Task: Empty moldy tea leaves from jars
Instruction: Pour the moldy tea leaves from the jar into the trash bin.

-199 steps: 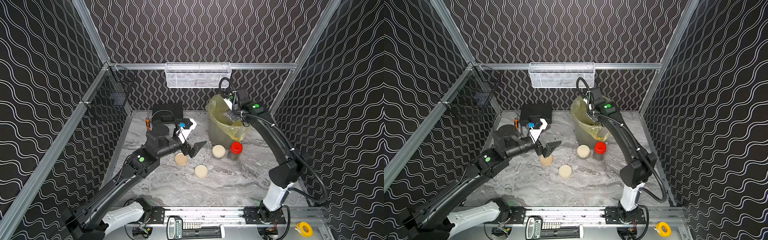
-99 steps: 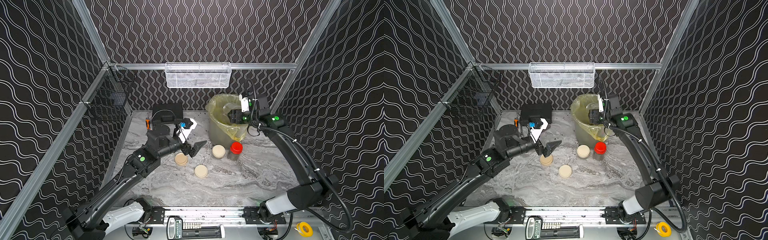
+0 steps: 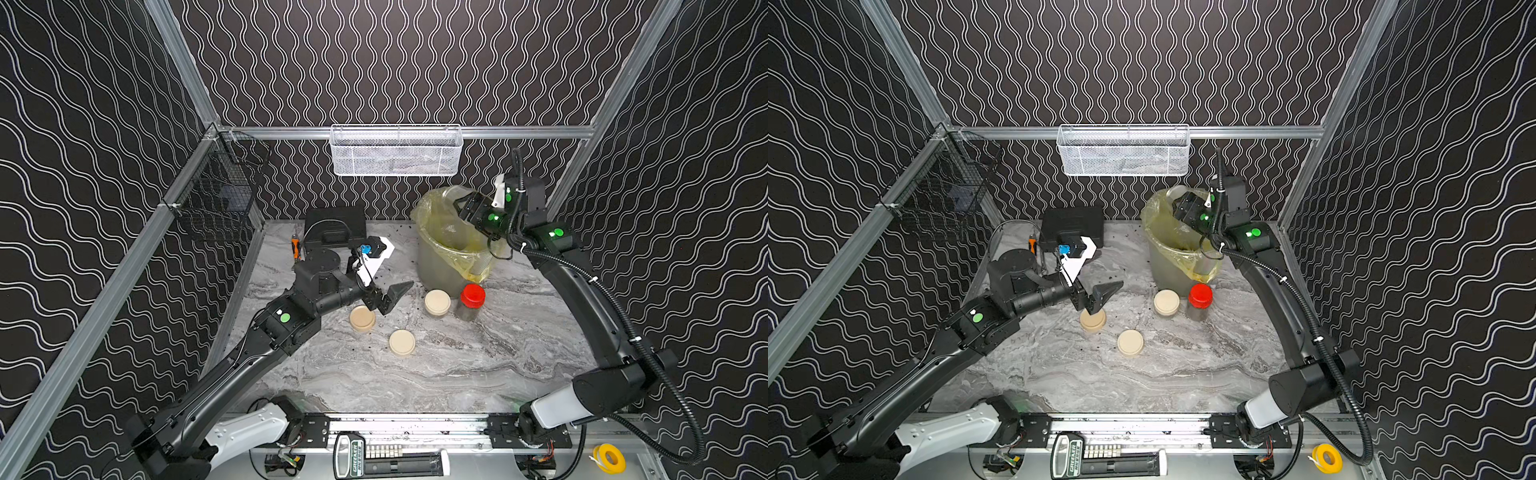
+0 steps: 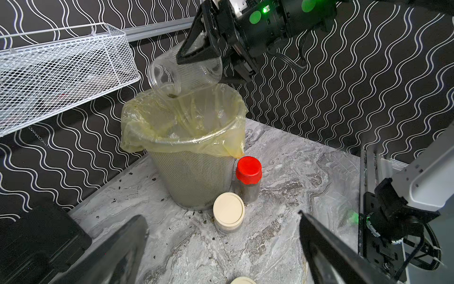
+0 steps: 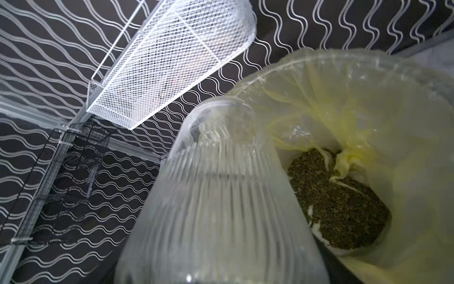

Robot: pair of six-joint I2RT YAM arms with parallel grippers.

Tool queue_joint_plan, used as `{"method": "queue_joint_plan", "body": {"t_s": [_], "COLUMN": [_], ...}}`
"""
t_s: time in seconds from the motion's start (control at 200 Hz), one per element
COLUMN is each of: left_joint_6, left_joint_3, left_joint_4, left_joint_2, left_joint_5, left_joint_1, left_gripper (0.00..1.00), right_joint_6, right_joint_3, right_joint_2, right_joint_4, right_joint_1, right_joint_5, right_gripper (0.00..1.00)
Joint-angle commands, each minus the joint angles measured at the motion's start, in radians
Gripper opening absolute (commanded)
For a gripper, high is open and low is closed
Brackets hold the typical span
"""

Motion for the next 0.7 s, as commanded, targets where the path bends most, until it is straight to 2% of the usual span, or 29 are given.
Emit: {"method": "queue_joint_plan", "body": {"t_s": [0.0, 0.1, 0.185, 0.25, 0.33, 0.385, 0.455, 0.52, 0.606, 0.696], "left_joint_6": [-0.116, -0.345, -0.359, -0.279, -0.100, 0.071, 0.246, 0.385, 0.419, 0.391], "left_joint_3": [0.017, 0.072, 0.097, 0.089, 0.081, 0.096, 0.095, 0.073, 0.102, 0.188], "left_joint_4": [0.068, 0.124, 0.245, 0.365, 0.520, 0.588, 0.701, 0.883, 1.080, 1.147], "left_joint_2": [0.011, 0.064, 0.108, 0.133, 0.177, 0.230, 0.301, 0.373, 0.479, 0.586], "left_joint_5": [0.008, 0.040, 0.105, 0.103, 0.108, 0.217, 0.293, 0.407, 0.478, 0.545], "left_joint_1": [0.007, 0.027, 0.026, 0.028, 0.032, 0.038, 0.047, 0.078, 0.132, 0.185], "left_gripper": [0.99, 0.99, 0.99, 0.99, 0.99, 0.99, 0.99, 0.98, 0.98, 0.98], "right_joint_6": [-0.184, -0.333, -0.417, -0.450, -0.458, -0.455, -0.446, -0.434, -0.409, -0.371], "right_joint_3": [0.057, 0.104, 0.115, 0.129, 0.170, 0.193, 0.202, 0.192, 0.175, 0.152], "right_joint_2": [0.011, 0.021, 0.012, 0.011, 0.023, 0.031, 0.030, 0.020, 0.003, -0.010], "right_joint_4": [-0.045, -0.114, -0.137, -0.161, -0.208, -0.235, -0.248, -0.246, -0.237, -0.224], "right_joint_1": [0.000, -0.001, -0.002, -0.007, -0.015, -0.020, -0.024, -0.031, -0.055, -0.097], "right_joint_5": [0.084, 0.087, 0.085, 0.094, 0.091, 0.062, 0.030, 0.016, -0.044, -0.157], "right_gripper": [0.00, 0.00, 0.00, 0.00, 0.00, 0.00, 0.00, 0.00, 0.00, 0.00]}}
